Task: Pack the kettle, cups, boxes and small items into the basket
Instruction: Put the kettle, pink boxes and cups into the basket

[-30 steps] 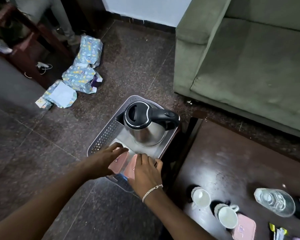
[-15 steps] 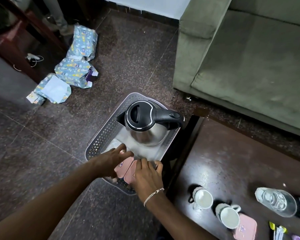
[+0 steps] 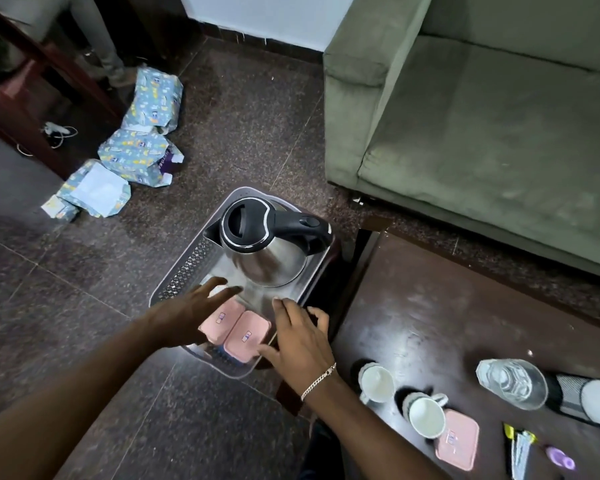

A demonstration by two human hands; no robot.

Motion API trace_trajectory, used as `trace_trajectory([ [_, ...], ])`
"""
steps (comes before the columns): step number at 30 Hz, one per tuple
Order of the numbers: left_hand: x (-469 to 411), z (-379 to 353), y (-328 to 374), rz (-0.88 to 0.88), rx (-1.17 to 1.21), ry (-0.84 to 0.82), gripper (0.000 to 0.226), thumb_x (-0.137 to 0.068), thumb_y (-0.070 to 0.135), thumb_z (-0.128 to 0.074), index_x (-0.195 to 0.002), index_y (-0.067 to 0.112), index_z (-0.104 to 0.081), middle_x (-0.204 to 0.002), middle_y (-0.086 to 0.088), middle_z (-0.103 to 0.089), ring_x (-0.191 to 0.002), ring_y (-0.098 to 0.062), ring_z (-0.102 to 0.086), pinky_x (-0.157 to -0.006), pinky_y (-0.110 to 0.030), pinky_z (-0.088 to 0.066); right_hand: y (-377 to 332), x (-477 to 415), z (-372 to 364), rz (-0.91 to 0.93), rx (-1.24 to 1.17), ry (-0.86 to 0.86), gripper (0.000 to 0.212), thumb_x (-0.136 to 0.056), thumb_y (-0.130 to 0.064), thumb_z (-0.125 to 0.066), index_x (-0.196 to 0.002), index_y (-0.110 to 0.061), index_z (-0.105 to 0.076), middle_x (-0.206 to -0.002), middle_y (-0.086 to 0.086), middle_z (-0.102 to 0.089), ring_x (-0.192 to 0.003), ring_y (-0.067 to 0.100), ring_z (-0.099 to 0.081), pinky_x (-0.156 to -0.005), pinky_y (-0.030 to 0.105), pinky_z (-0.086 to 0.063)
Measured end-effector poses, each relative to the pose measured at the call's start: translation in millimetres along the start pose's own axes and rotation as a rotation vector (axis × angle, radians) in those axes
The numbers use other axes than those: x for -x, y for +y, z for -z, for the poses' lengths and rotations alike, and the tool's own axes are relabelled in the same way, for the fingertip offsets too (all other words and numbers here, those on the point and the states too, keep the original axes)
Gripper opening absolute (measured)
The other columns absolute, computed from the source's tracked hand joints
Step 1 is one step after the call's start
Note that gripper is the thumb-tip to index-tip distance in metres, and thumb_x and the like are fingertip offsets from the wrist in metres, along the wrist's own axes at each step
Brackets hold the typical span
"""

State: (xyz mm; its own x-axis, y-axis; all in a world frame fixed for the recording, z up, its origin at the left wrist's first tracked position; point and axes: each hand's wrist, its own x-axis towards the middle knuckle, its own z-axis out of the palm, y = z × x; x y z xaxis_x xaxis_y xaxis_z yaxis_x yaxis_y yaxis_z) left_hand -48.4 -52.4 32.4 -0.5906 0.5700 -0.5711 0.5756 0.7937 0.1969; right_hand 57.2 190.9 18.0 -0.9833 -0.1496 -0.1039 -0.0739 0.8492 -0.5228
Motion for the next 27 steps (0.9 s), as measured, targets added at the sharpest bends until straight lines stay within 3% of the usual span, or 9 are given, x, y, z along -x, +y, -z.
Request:
trace_trajectory([
  [3,7.6,10.8,16.2,0.011,0.022,0.117,0.109,-0.066,0.034,-0.092,-0.157,0.033,-0.033,-0.148,-0.001,-0.039,-0.125,-0.023,-0.056,-0.093,-0.033,-0.054,22.1,15.6,18.4,-0.007,0.027,0.061,0.086,-0.073,-0.070,-0.064,-0.137,-0.015,-0.052,-0.133,-0.003,-0.058,-0.117,0.015,-0.058,-0.099,0.036,-0.029],
  [7,7.2,14.7,67.5,-0.017,0.046,0.287,0.090,-0.062,0.050,-0.094,-0.138,0.025,-0.053,-0.122,0.002,-0.049,-0.096,-0.021,-0.066,-0.073,-0.025,-0.049,65.5,48.6,39.6,-0.056,0.030,0.053,0.086,-0.082,-0.073,-0.052,-0.144,-0.014,-0.048,-0.137,0.000,-0.055,-0.118,0.021,-0.058,-0.097,0.041,-0.041],
  [12,-15.5,-5.1,141.9,-0.078,0.202,0.328,0.081,-0.076,0.058,-0.082,-0.141,0.028,-0.045,-0.125,0.005,-0.045,-0.095,-0.022,-0.066,-0.078,-0.029,-0.051,123.4,99.2,57.5,-0.163,0.071,-0.009,0.082,-0.082,-0.069,-0.056,-0.144,-0.016,-0.049,-0.137,-0.002,-0.055,-0.116,0.021,-0.059,-0.097,0.040,-0.039],
  [17,-48.8,-37.0,215.5,-0.097,0.211,0.230,0.084,-0.081,0.061,-0.074,-0.150,0.027,-0.040,-0.141,0.003,-0.042,-0.114,-0.024,-0.064,-0.088,-0.035,-0.055,169.0,148.9,59.9,-0.293,0.150,-0.148,0.073,-0.083,-0.065,-0.055,-0.144,-0.024,-0.047,-0.137,-0.006,-0.051,-0.119,0.020,-0.058,-0.096,0.041,-0.035],
  [22,-80.5,-80.1,275.0,-0.029,0.112,0.111,0.086,-0.080,0.057,-0.071,-0.152,0.031,-0.033,-0.151,0.001,-0.033,-0.115,-0.034,-0.065,-0.087,-0.046,-0.057,191.2,185.3,44.6,-0.330,0.289,-0.237,0.064,-0.074,-0.064,-0.069,-0.127,-0.027,-0.063,-0.120,-0.004,-0.063,-0.100,0.024,-0.067,-0.087,0.044,-0.039],
  [27,-95.2,-112.3,312.7,0.093,0.043,0.094,0.077,-0.080,0.053,-0.077,-0.142,0.027,-0.040,-0.149,0.001,-0.034,-0.099,-0.035,-0.069,-0.077,-0.044,-0.057,195.5,201.4,28.0,-0.321,0.435,-0.261,0.073,-0.048,-0.056,-0.090,-0.109,-0.020,-0.074,-0.100,0.003,-0.071,-0.076,0.028,-0.069,-0.079,0.046,-0.042],
])
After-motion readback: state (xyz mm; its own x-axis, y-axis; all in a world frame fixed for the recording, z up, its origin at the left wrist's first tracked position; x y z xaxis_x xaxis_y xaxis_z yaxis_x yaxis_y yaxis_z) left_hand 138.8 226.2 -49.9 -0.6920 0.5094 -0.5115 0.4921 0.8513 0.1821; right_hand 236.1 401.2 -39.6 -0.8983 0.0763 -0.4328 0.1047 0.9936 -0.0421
